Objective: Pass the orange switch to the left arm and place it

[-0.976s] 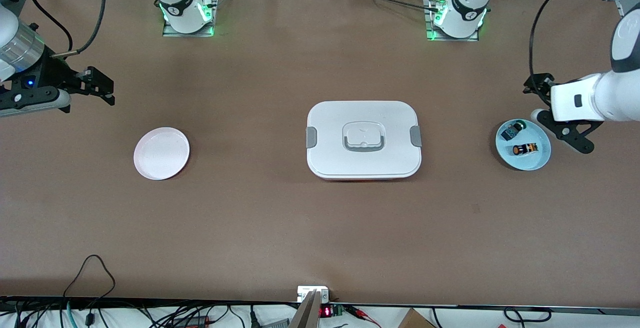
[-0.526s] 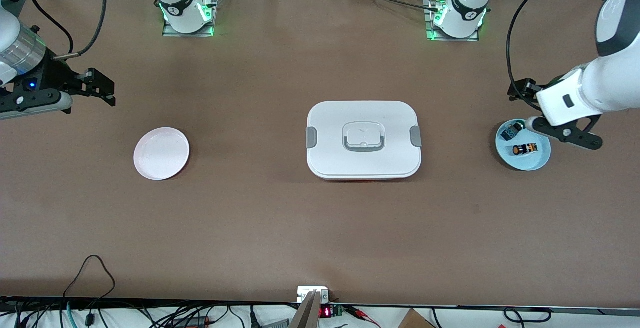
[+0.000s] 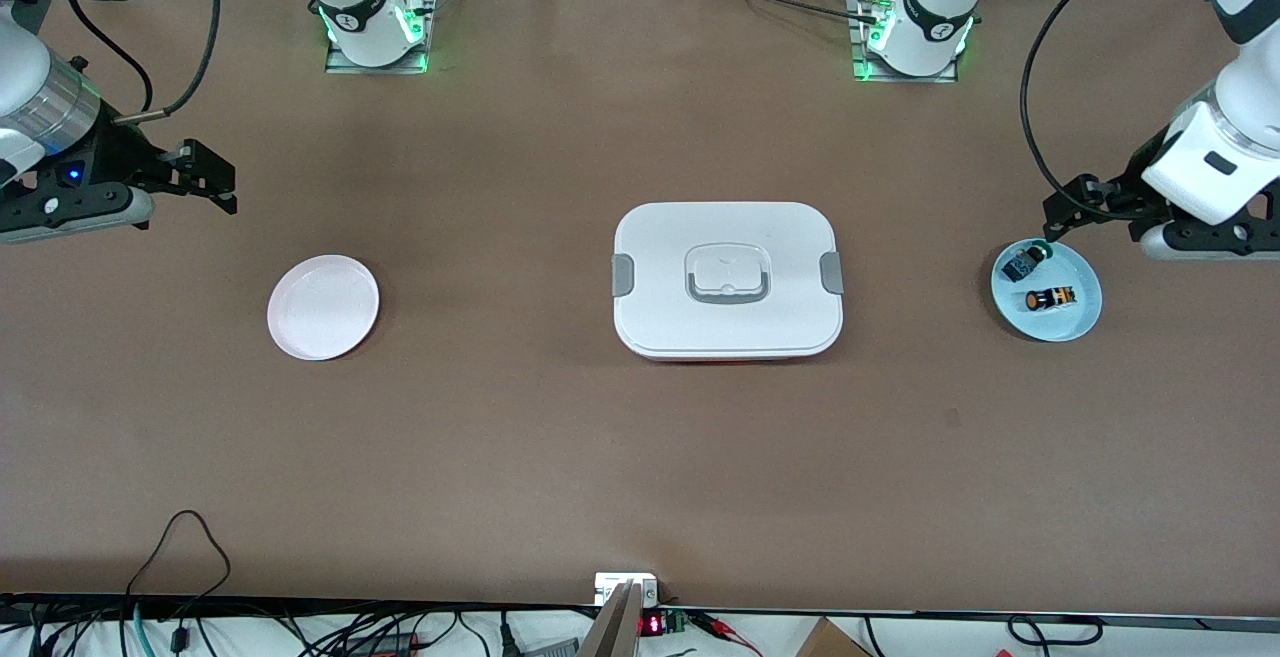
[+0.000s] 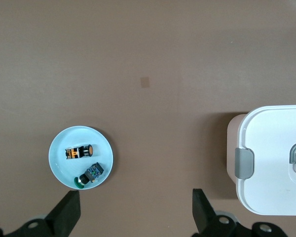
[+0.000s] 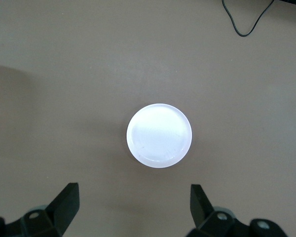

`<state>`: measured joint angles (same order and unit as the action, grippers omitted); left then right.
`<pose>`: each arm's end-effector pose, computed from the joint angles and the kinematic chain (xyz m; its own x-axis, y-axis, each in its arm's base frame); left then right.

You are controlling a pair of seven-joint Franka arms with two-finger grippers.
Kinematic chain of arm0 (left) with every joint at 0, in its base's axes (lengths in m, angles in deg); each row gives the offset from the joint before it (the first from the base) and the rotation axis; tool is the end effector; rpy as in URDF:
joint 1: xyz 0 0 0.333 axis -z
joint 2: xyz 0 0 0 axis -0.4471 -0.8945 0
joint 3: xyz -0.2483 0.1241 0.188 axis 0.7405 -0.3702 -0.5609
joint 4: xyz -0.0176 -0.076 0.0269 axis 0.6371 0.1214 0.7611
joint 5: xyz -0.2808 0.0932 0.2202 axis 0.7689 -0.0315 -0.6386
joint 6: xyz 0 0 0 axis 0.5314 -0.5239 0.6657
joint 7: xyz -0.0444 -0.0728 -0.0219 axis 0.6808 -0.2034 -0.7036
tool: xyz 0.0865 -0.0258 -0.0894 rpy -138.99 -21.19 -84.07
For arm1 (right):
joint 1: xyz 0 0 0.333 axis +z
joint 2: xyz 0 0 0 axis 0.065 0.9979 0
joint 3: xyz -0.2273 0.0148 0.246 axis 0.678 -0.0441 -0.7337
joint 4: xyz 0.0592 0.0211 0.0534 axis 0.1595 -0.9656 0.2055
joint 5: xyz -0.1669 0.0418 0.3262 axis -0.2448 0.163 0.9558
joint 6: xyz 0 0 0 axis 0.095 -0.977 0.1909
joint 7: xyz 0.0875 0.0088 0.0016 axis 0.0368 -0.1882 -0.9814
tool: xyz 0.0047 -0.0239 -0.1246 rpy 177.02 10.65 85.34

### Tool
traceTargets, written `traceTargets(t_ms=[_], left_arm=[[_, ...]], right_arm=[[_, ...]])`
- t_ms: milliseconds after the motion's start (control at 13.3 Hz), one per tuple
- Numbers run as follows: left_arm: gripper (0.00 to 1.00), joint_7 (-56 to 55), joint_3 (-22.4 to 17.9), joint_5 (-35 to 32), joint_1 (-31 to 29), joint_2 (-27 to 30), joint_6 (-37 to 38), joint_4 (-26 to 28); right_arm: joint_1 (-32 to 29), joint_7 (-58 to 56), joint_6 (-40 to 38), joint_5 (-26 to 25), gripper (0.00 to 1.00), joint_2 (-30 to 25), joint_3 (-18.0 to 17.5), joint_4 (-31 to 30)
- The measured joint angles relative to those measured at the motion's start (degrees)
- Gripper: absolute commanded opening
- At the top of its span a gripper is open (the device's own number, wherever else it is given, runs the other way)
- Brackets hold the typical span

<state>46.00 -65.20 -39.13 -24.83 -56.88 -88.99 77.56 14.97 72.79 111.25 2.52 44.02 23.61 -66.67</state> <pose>0.5477 -0.0310 0.5706 0.9989 0.0278 0.0365 0.0280 -0.9996 -0.0056 0.5471 0.0480 0.5817 0.9752 0.2185 0.0354 0.2175 -0.9756 0.0299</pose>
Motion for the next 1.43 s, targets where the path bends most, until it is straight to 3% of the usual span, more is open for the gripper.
traceTargets(t_ms=[1427], left_arm=[[1.0, 0.81, -0.04, 0.0, 0.67, -0.19, 0.01, 0.76]], right_arm=[[0.05, 0.03, -0.54, 0.0, 1.0, 0.0, -0.05, 0.08]])
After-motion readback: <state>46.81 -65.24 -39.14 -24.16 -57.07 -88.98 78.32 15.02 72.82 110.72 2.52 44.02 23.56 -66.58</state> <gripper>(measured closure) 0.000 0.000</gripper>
